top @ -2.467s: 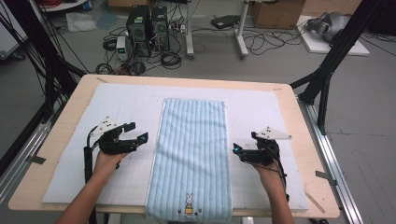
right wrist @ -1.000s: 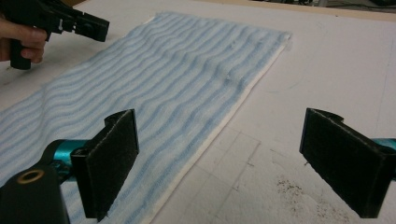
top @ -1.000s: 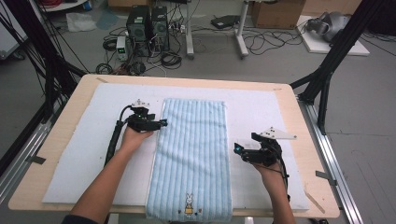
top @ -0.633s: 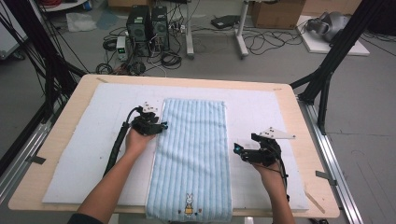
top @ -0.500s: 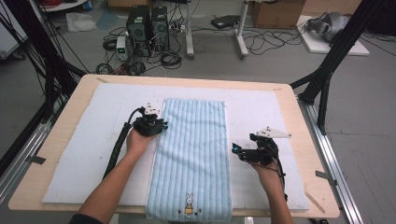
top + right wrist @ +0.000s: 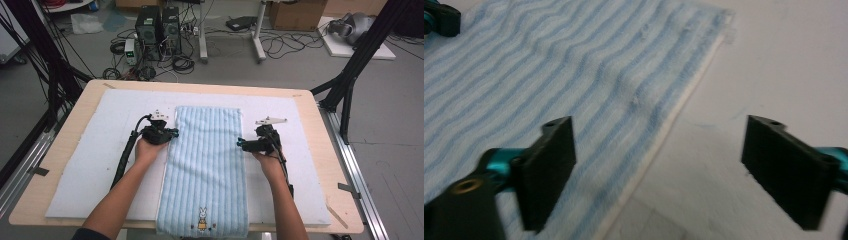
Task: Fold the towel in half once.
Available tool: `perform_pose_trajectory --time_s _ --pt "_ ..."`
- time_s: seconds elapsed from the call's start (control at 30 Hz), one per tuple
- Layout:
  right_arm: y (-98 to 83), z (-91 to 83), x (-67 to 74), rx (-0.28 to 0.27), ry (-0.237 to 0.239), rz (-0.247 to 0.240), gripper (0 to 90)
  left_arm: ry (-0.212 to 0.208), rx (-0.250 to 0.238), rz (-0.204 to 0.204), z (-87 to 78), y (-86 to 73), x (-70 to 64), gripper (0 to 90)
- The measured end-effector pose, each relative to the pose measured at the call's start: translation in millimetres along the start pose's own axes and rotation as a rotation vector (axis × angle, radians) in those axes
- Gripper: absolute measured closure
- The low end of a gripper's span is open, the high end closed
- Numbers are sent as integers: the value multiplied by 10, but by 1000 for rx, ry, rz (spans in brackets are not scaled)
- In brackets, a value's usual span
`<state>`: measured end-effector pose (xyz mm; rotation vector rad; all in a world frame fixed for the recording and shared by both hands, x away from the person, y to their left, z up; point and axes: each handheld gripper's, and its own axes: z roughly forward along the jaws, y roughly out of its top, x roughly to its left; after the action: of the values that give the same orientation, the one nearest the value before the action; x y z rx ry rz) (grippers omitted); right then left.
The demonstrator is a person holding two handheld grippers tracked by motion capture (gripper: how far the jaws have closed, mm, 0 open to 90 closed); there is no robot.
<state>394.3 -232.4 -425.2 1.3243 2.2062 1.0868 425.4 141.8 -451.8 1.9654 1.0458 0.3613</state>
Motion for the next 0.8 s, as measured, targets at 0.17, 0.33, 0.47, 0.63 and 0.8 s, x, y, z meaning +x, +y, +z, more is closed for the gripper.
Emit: perform_pose_trajectory --time_s 0.17,0.33,0.47,0.63,0.8 --pt "56 219 -54 27 5 47 272 -14 -1 -16 -5 -2 26 866" --pt "33 338 -42 60 3 46 418 -23 0 -27 -9 -5 36 867" --pt "53 324 6 75 -13 -3 628 -29 -2 -38 -11 -7 44 868" --pt "64 327 65 99 18 -29 857 -44 -7 -61 -12 -7 72 871" --pt "90 350 56 73 -13 -34 871 -59 -62 -148 -44 35 203 873"
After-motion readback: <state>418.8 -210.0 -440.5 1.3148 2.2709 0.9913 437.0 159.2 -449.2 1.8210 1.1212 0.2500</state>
